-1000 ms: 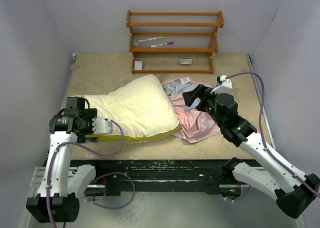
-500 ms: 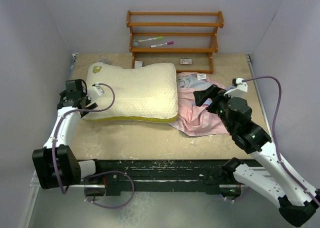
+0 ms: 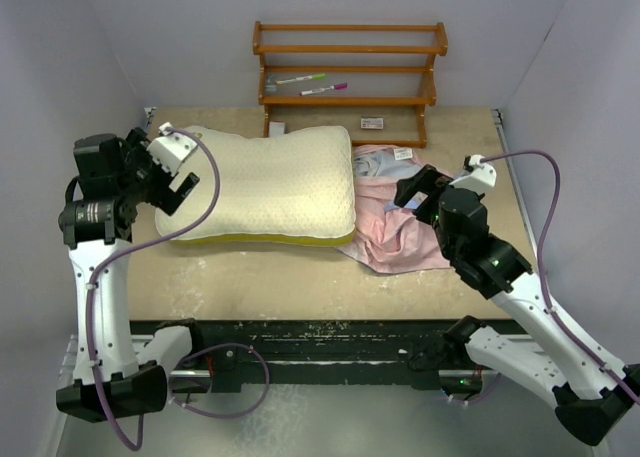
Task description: Remove the pillowcase from the pillow
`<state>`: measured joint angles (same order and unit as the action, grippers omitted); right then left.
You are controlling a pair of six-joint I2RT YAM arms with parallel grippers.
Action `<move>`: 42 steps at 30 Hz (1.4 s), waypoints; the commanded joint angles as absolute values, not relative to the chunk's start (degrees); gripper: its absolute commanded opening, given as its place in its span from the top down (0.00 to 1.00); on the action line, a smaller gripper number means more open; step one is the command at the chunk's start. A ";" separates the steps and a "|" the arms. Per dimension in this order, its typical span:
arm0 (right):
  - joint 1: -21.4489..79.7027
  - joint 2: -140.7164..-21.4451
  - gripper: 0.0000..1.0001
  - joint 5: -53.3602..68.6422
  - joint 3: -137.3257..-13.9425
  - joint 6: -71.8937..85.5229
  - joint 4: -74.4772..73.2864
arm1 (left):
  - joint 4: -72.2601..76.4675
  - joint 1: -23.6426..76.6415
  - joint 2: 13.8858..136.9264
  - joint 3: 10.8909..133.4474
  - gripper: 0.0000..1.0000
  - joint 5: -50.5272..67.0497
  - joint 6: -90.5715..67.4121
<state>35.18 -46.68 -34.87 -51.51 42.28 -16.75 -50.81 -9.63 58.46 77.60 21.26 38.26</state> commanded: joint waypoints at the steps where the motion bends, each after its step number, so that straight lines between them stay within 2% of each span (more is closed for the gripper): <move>1: 35.05 -45.35 0.00 -41.43 -51.07 40.74 -15.75 | -40.50 -9.93 56.97 68.92 0.01 31.89 12.44; 5: 35.07 -45.38 0.00 -41.98 -49.42 40.97 -15.54 | -31.40 -9.93 55.16 60.22 0.01 24.96 -0.08; 9: 35.03 -45.96 0.00 -44.34 -48.63 46.39 -19.97 | -24.02 -9.93 52.46 49.73 0.01 20.82 -2.16; 13: 35.01 -44.58 0.00 -46.21 -45.95 35.22 -16.01 | -14.30 -9.84 46.95 37.67 0.01 15.82 0.00; 15: 35.00 -42.89 0.00 -52.78 -44.82 35.49 -16.32 | -9.17 -9.83 44.44 31.71 0.01 13.92 0.88; 16: 35.00 -41.16 0.00 -59.05 -43.30 35.69 -15.51 | -8.05 -9.84 44.06 31.00 0.01 11.99 -0.36; 20: 35.06 -28.94 0.00 -67.32 -31.84 31.93 -5.00 | -3.69 -9.80 43.46 28.39 0.01 11.55 -0.93; 25: 35.05 -10.16 0.00 -64.40 -15.44 12.10 12.44 | 4.33 -9.84 36.82 16.92 0.01 12.70 1.76; 29: 35.02 -0.03 0.00 -52.65 -12.73 2.58 6.98 | 10.41 -9.84 33.09 10.16 0.01 14.62 0.99; 33: 35.04 -4.54 0.00 -56.42 -10.54 5.35 7.74 | 14.33 -9.63 31.35 6.15 0.01 18.05 2.48; 42: 33.73 -26.66 0.00 -54.49 -4.52 2.66 28.76 | 15.41 -8.54 27.52 2.97 0.01 16.55 2.29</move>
<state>34.65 -21.21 -55.40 -5.54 5.39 15.40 10.87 -8.95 30.24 4.82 16.10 1.74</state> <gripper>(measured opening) 0.997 0.990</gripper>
